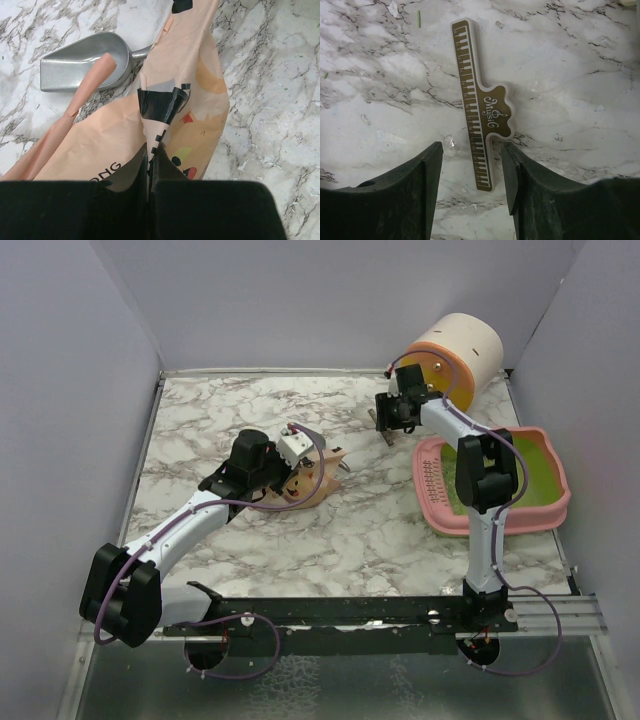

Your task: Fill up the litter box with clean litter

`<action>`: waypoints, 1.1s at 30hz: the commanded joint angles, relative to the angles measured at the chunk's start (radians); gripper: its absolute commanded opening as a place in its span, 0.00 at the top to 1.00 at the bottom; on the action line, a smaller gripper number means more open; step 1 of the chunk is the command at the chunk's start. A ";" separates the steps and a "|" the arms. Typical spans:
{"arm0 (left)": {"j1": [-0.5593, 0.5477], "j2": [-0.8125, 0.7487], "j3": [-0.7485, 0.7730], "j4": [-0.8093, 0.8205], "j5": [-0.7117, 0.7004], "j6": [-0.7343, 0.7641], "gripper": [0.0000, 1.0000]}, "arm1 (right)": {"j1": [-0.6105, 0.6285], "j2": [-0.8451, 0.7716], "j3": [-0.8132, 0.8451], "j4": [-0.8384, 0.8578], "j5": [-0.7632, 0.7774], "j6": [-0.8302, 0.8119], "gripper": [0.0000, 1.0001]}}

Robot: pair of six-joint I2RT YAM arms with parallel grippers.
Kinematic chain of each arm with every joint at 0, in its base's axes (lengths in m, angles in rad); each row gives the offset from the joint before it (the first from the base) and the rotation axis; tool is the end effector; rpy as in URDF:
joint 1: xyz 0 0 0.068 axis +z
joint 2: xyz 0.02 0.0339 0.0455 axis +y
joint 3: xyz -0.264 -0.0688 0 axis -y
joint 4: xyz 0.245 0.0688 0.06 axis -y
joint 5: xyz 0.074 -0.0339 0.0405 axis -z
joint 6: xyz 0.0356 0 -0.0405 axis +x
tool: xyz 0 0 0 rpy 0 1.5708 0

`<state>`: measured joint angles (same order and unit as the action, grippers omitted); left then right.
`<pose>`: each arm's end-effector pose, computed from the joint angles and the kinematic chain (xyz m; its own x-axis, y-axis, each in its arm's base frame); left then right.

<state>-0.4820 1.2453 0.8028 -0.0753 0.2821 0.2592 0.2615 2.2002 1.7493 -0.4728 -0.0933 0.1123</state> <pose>0.2406 -0.1370 0.2594 -0.2549 0.4112 -0.8752 0.7499 0.6554 0.0895 0.4706 0.1294 0.1868 -0.8008 -0.0988 -0.5907 -0.2233 0.9644 0.1414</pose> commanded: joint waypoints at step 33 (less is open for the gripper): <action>-0.024 -0.043 0.037 0.206 0.088 -0.017 1.00 | -0.045 -0.165 -0.193 0.181 -0.169 -0.020 0.99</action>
<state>-0.4931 1.2453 0.8017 -0.0677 0.3054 0.2527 0.2184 2.1857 1.6524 -0.3004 -0.1898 0.1017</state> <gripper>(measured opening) 0.018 0.016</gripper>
